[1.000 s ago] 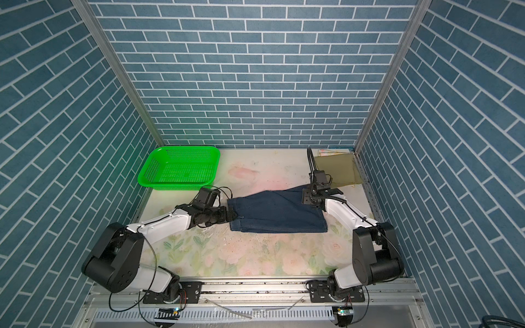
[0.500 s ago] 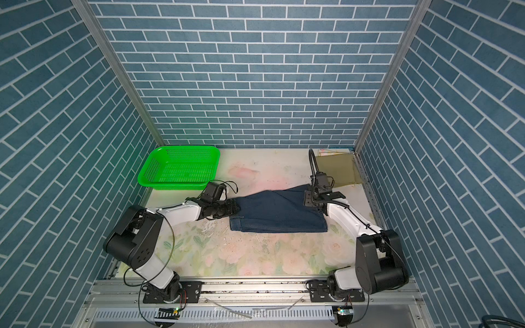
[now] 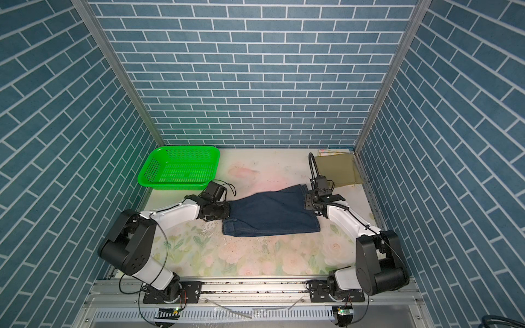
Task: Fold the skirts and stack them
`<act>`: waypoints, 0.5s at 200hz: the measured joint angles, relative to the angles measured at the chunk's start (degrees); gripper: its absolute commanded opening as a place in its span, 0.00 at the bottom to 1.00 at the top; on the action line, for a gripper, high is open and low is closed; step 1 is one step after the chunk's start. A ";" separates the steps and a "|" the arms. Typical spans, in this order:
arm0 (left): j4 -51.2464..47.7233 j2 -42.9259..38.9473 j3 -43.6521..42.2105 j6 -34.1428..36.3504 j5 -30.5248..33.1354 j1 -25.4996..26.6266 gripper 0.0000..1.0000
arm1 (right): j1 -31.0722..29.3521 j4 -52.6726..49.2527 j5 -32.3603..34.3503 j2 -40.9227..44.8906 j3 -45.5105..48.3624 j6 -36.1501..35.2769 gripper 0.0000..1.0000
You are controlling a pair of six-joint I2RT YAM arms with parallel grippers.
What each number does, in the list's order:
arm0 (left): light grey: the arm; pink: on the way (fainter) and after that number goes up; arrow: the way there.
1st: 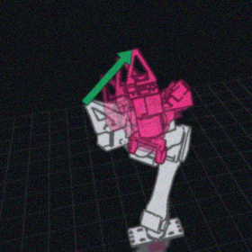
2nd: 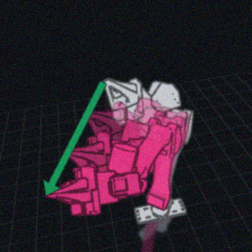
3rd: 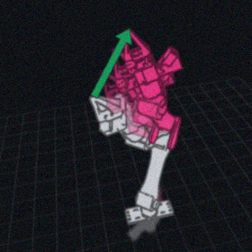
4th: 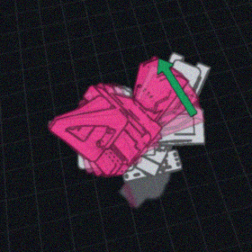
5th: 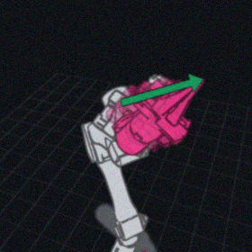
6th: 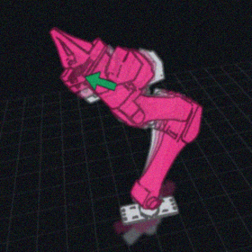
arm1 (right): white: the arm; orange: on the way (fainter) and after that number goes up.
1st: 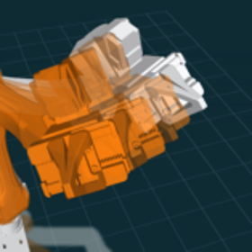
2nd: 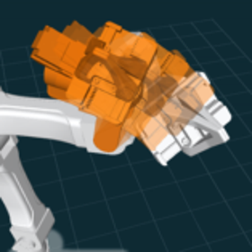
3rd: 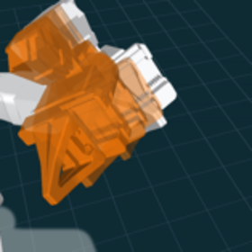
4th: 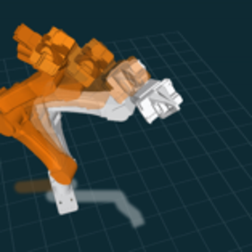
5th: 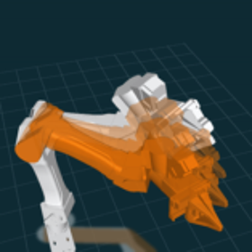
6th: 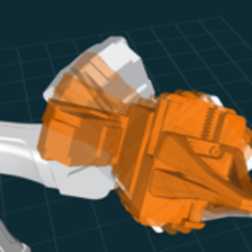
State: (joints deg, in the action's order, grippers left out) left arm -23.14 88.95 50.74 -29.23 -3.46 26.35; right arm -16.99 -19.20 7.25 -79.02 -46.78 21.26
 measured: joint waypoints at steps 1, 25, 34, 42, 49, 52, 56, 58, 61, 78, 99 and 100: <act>-0.57 -0.28 0.20 0.13 0.24 -0.02 0.00 | 0.00 -0.02 0.00 0.04 0.07 0.02 0.63; -7.82 -3.45 4.83 2.23 3.91 -0.07 0.00 | 0.00 0.39 -2.08 0.28 0.92 1.22 0.63; -10.10 -3.89 7.06 3.04 5.27 -0.07 0.00 | 0.00 0.74 -3.21 0.28 1.31 1.77 0.62; -11.78 -3.98 9.03 3.54 6.56 0.13 0.00 | 0.00 1.27 -4.42 0.28 1.84 2.49 0.62; -13.40 -3.96 11.02 4.11 7.91 0.37 0.00 | -0.02 1.99 -5.73 0.28 2.47 3.06 0.61; -13.88 -3.93 11.63 4.28 8.37 0.46 0.00 | -0.04 2.29 -6.29 0.28 2.75 3.26 0.61; -14.84 -3.87 12.81 4.55 9.11 0.68 0.00 | -0.09 2.67 -6.88 0.28 3.15 3.67 0.61; -15.37 -3.82 13.46 4.68 9.60 0.85 0.00 | -0.13 2.93 -7.19 0.28 3.34 3.96 0.60; -16.09 -3.74 14.34 4.83 10.16 1.09 0.00 | -0.17 3.34 -7.61 0.28 3.69 4.22 0.60; -19.71 -2.60 19.71 5.81 13.46 3.32 0.00 | -0.68 6.16 -10.69 0.28 5.92 6.16 0.59; -23.96 0.85 27.19 6.78 17.79 7.43 0.00 | -1.73 10.34 -14.08 -0.07 8.70 8.92 0.58; -24.09 0.98 27.43 6.82 17.94 7.58 0.00 | -1.84 10.62 -14.27 -0.15 8.83 9.03 0.58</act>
State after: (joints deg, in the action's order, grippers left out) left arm -47.22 89.93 78.17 -22.41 14.48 33.93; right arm -18.83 -8.58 -7.03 -79.18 -37.95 30.28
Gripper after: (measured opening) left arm 0.110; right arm 0.587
